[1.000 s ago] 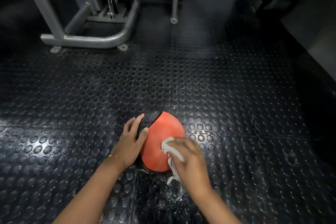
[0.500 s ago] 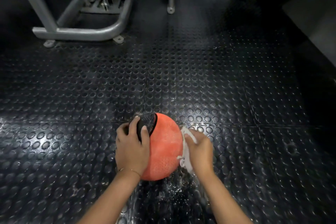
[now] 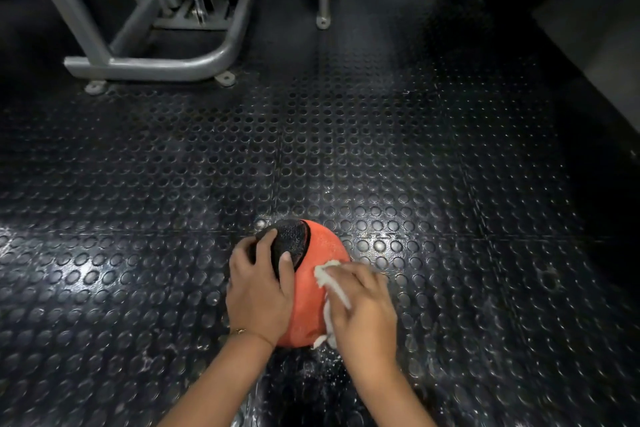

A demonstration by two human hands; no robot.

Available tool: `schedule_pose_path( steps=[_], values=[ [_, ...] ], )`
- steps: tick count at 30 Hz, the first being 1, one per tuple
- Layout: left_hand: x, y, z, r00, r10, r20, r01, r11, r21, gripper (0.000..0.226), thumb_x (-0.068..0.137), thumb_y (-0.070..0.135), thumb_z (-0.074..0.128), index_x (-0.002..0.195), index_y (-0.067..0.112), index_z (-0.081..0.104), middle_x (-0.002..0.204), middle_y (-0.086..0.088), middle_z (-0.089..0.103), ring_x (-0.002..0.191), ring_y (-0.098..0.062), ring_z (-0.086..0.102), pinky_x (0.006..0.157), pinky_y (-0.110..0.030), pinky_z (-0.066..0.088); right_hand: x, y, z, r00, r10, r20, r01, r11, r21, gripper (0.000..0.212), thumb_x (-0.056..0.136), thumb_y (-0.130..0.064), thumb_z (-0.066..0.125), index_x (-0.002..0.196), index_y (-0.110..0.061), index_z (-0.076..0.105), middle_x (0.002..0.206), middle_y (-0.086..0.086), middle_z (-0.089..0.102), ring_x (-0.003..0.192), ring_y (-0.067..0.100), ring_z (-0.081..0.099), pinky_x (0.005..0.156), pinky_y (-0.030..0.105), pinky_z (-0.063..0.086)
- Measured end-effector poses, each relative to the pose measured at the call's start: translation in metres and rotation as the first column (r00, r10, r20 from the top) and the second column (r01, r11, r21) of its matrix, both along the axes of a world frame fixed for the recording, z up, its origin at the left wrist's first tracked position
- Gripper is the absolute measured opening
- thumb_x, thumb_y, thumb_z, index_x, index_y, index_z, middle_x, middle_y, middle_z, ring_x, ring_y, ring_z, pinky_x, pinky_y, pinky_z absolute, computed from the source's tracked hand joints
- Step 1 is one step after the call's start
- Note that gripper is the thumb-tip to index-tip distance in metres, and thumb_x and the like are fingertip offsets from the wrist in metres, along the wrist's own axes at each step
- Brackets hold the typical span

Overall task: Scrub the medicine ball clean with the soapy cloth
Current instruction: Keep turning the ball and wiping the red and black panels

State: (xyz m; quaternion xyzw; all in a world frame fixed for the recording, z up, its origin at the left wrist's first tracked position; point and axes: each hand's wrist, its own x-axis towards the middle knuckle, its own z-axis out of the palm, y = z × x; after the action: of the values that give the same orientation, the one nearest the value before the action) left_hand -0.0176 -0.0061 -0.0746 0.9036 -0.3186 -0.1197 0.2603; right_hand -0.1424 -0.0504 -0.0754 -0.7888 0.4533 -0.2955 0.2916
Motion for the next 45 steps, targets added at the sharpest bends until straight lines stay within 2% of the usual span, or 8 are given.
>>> schedule_pose_path(
  steps=[6, 12, 21, 26, 29, 35, 41, 45],
  values=[
    [-0.007, -0.008, -0.002, 0.995, -0.09, 0.045, 0.086, 0.992, 0.089, 0.074, 0.078, 0.06, 0.007, 0.138, 0.027, 0.037, 0.141, -0.008, 0.027, 0.13, -0.028, 0.031, 0.095, -0.053, 0.043, -0.004, -0.047, -0.021, 0.968, -0.247, -0.033, 0.24, 0.885, 0.399, 0.022, 0.086, -0.023, 0.058, 0.105, -0.033, 0.064, 0.103, -0.004, 0.065, 0.094, 0.02, 0.062, 0.077, 0.039, 0.053],
    [-0.004, -0.008, -0.001, 0.993, -0.117, 0.032, 0.115, 0.991, 0.064, 0.075, 0.078, 0.059, 0.01, 0.137, 0.024, 0.041, 0.14, -0.009, 0.031, 0.13, -0.029, 0.031, 0.097, -0.053, 0.042, -0.009, 0.012, 0.002, 0.998, -0.056, 0.03, 0.056, 0.998, 0.019, 0.035, 0.073, -0.011, 0.066, 0.099, -0.034, 0.065, 0.098, -0.026, 0.053, 0.09, 0.005, 0.049, 0.07, 0.021, 0.042],
    [0.002, 0.006, -0.003, 0.989, -0.146, 0.019, 0.145, 0.989, 0.022, 0.072, 0.082, 0.06, 0.011, 0.138, 0.025, 0.041, 0.139, -0.006, 0.031, 0.127, -0.026, 0.038, 0.093, -0.047, 0.047, 0.024, -0.091, -0.002, 0.98, 0.02, -0.199, 0.043, 0.951, 0.307, 0.017, 0.09, -0.024, 0.054, 0.102, -0.026, 0.066, 0.098, 0.0, 0.065, 0.08, 0.016, 0.061, 0.065, 0.03, 0.051],
    [0.009, -0.001, 0.0, 0.996, -0.088, -0.007, 0.088, 0.996, 0.027, 0.064, 0.084, 0.056, 0.016, 0.138, 0.029, 0.038, 0.138, -0.002, 0.03, 0.126, -0.024, 0.039, 0.089, -0.043, 0.047, 0.005, -0.036, 0.004, 0.996, 0.027, 0.084, -0.043, 0.979, 0.197, 0.025, 0.086, -0.019, 0.059, 0.104, -0.036, 0.064, 0.108, -0.013, 0.057, 0.093, 0.011, 0.056, 0.072, 0.025, 0.052],
    [0.007, 0.003, 0.001, 0.995, -0.101, 0.002, 0.101, 0.994, 0.037, 0.068, 0.083, 0.058, 0.014, 0.138, 0.028, 0.038, 0.139, -0.004, 0.029, 0.127, -0.024, 0.038, 0.09, -0.043, 0.046, 0.009, -0.01, 0.002, 0.996, 0.07, 0.056, -0.069, 0.997, -0.03, 0.028, 0.081, -0.014, 0.062, 0.102, -0.032, 0.064, 0.101, -0.013, 0.054, 0.095, 0.008, 0.045, 0.076, 0.02, 0.041],
    [0.001, 0.011, -0.003, 0.985, -0.165, 0.043, 0.163, 0.985, 0.055, 0.072, 0.082, 0.059, 0.01, 0.138, 0.026, 0.039, 0.139, -0.004, 0.03, 0.126, -0.022, 0.038, 0.086, -0.044, 0.051, 0.019, -0.085, -0.012, 0.982, -0.07, -0.174, 0.114, 0.96, 0.255, 0.016, 0.09, -0.024, 0.056, 0.1, -0.031, 0.065, 0.098, -0.009, 0.058, 0.081, 0.014, 0.055, 0.052, 0.012, 0.038],
    [0.007, 0.006, -0.002, 0.981, -0.187, 0.05, 0.185, 0.982, 0.048, 0.072, 0.081, 0.059, 0.01, 0.138, 0.026, 0.04, 0.138, -0.004, 0.032, 0.125, -0.022, 0.039, 0.086, -0.043, 0.051, 0.02, -0.036, 0.027, 0.989, 0.146, 0.014, -0.146, 0.981, 0.125, 0.023, 0.087, -0.021, 0.057, 0.108, -0.027, 0.065, 0.105, -0.016, 0.049, 0.094, 0.006, 0.05, 0.076, 0.017, 0.045],
    [0.006, 0.008, -0.001, 0.98, -0.192, 0.059, 0.19, 0.981, 0.052, 0.073, 0.081, 0.06, 0.009, 0.139, 0.026, 0.038, 0.14, -0.003, 0.03, 0.127, -0.021, 0.037, 0.087, -0.043, 0.05, 0.025, -0.044, 0.008, 0.999, 0.041, -0.02, -0.037, 0.984, 0.173, 0.026, 0.088, -0.028, 0.055, 0.113, -0.026, 0.063, 0.098, -0.018, 0.045, 0.095, 0.006, 0.049, 0.08, 0.024, 0.044]
  ],
)
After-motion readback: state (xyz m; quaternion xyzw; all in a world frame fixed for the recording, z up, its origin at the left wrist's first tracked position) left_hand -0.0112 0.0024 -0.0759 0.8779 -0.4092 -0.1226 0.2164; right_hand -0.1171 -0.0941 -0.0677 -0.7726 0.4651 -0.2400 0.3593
